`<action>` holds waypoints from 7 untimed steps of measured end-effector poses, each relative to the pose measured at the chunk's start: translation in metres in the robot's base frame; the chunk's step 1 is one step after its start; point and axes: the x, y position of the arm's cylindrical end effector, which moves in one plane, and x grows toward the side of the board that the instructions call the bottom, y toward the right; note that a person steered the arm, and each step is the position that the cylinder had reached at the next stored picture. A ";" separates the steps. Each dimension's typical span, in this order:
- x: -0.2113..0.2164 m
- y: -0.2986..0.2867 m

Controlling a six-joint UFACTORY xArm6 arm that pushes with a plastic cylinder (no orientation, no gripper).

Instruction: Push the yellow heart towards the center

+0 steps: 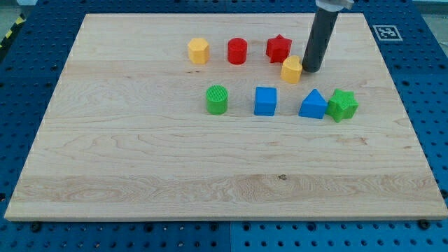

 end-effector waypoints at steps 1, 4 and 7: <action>-0.001 -0.002; 0.015 -0.052; 0.015 -0.069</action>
